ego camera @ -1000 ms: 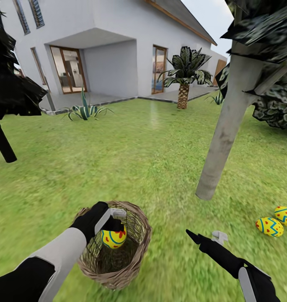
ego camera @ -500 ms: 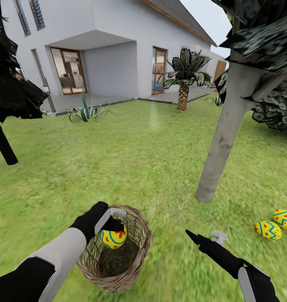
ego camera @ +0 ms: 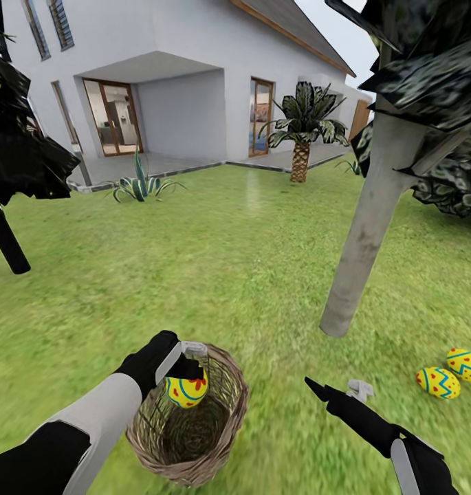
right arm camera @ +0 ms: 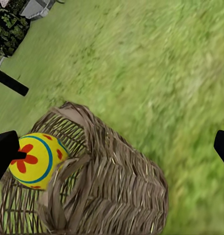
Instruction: Take the three Easter eggs out of the wicker basket on the lawn in the garden, then place them on the lawn next to a single tree (choose any tree) so that all three eggs are next to the same tree and none are left in the basket.
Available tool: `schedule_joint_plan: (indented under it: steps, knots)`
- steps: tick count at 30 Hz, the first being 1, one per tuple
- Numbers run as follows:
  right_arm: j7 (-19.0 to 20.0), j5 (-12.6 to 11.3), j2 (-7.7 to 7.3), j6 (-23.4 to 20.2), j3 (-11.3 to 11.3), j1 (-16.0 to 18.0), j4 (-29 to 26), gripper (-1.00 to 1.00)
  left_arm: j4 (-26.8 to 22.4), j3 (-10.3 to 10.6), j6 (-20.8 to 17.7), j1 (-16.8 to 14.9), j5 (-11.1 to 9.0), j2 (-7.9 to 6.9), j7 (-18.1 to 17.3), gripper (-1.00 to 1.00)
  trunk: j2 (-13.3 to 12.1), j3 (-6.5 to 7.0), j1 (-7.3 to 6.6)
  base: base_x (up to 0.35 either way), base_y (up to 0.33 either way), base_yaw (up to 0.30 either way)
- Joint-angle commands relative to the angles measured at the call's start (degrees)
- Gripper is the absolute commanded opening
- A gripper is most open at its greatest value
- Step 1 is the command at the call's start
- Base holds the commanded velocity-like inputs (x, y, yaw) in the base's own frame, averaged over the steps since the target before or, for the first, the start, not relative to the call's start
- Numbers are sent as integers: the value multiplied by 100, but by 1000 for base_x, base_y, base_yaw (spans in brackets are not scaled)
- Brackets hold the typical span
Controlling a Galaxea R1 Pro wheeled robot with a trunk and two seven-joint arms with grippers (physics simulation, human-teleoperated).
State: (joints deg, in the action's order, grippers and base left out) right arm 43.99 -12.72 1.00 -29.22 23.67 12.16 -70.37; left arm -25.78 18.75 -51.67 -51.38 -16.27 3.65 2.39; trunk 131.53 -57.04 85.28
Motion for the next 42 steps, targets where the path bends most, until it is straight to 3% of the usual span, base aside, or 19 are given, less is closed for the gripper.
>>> schedule_joint_plan:
  steps: [1, 34, 42]
  knots:
    - [15, -31, 5, -42, 18, 5, 6, 100, -6, 34, -17, -3, -46, -5, 26, -100, -39, 13, -23, 0, 0, 0]
    - [21, -38, 5, -40, 28, 5, 83, 100, -3, 75, -18, -3, -42, -5, 25, -100, -1363, 606, -748, 0, 0, 0]
    - [22, -36, 5, -40, 30, 5, 108, 100, -5, 75, -23, -3, -42, -5, 137, -100, -1403, 624, -770, -41, 0, 0]
